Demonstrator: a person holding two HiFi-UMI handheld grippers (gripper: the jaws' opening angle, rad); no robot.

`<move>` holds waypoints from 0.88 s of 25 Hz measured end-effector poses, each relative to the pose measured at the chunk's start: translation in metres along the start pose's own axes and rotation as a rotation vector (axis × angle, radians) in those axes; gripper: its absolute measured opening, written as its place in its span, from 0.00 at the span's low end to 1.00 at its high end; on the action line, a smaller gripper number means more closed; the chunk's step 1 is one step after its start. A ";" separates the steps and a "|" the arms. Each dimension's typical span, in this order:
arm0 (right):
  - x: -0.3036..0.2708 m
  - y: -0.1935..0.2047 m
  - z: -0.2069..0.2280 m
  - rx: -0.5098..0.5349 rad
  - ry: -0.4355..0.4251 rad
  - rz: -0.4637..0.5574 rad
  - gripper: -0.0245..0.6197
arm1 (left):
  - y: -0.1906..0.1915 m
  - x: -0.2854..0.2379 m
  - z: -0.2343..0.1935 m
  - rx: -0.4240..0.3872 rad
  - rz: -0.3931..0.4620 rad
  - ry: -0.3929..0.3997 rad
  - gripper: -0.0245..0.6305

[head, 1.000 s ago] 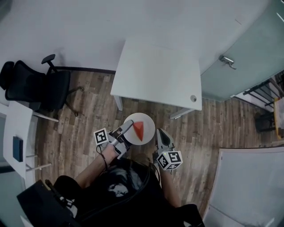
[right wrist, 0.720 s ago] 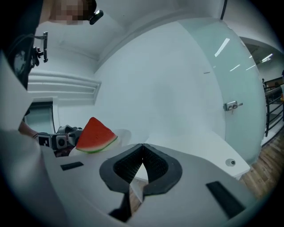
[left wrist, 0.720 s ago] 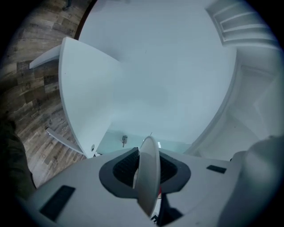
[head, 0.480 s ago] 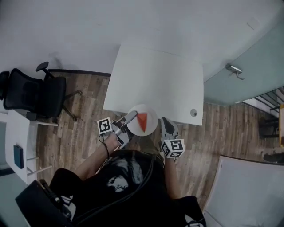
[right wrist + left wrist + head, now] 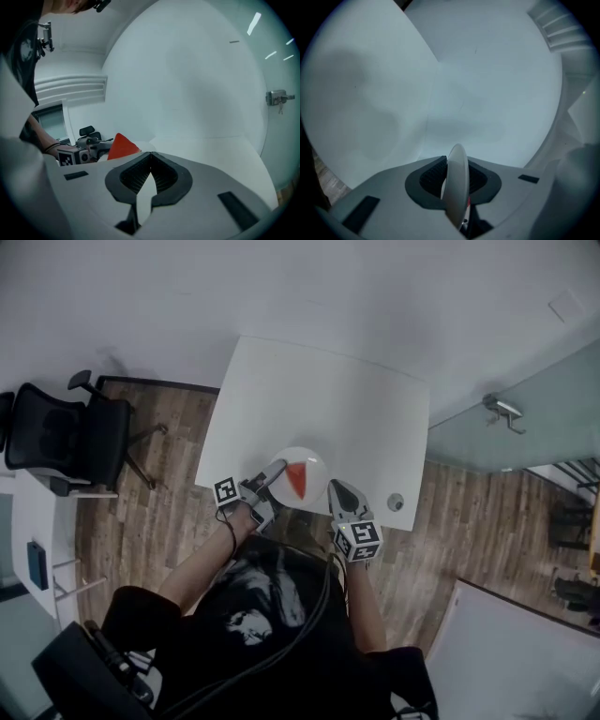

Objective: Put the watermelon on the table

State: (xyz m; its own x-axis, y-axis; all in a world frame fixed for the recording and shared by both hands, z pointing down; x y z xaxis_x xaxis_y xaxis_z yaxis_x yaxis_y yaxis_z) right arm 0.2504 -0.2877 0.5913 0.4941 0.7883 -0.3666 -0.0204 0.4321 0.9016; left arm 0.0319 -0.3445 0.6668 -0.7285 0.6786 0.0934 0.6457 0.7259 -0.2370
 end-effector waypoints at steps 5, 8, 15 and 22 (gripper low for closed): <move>-0.021 0.004 0.011 -0.078 0.035 -0.045 0.05 | -0.052 -0.051 -0.041 -0.058 -0.021 -0.077 0.15; -0.033 -0.001 0.014 -0.093 0.038 -0.073 0.05 | -0.093 -0.089 -0.064 -0.086 -0.005 -0.092 0.15; -0.026 0.023 0.024 -0.224 0.097 -0.170 0.05 | -0.131 -0.155 -0.119 -0.132 -0.085 -0.196 0.15; -0.042 0.019 0.030 -0.303 0.087 -0.144 0.05 | -0.133 -0.183 -0.136 -0.287 -0.153 -0.377 0.14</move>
State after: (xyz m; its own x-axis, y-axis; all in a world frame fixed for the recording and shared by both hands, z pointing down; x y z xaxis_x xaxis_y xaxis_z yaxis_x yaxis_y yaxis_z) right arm 0.2558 -0.3254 0.6307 0.4351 0.7387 -0.5148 -0.2193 0.6415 0.7351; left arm 0.1105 -0.5499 0.8124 -0.8174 0.5126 -0.2628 0.5233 0.8515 0.0332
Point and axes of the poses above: the fingertips, and each gripper's own axes: x backward along the fingers, z to its right, y out of its underside, the point moved 8 cm from there along x, backward along the fingers, and after that the axes turned 1 degree about z, right-handed, at the moved point
